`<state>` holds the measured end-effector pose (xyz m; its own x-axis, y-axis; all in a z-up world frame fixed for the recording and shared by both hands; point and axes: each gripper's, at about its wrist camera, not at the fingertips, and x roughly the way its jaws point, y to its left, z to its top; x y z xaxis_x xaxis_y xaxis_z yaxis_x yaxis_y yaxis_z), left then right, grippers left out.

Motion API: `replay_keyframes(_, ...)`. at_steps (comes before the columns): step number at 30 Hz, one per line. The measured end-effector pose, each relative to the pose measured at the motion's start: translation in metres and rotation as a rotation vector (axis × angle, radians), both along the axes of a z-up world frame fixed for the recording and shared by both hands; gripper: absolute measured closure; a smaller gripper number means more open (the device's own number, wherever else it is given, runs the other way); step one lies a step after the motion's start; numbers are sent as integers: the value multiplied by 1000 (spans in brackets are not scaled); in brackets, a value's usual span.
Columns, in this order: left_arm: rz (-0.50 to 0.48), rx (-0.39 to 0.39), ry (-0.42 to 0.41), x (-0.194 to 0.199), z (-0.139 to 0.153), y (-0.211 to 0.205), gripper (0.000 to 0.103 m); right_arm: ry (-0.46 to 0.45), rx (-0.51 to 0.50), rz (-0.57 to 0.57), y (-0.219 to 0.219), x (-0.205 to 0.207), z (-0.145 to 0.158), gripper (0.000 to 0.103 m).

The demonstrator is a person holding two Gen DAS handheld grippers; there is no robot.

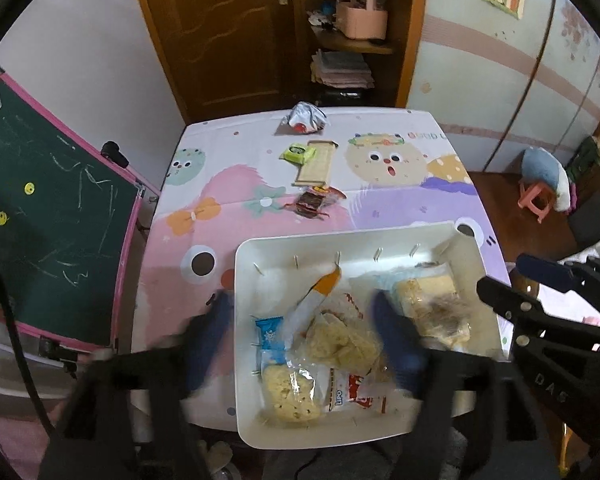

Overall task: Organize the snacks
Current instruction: 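Lower the bar and nut packet into the white tray and open both grippers, then move both grippers toward the green cake and white wrapper on the table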

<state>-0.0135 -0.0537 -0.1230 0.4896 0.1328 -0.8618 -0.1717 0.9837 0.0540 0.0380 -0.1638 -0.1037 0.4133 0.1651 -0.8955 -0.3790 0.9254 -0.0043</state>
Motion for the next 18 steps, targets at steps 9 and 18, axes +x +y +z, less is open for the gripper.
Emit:
replay_keyframes(9,0,17,-1,-4,4,-3,18,25,41,-46,-11,2,0,47)
replay_keyframes(18,0,37,-10,-5,12,-8,18,46,73,-49,-18,1,3,47)
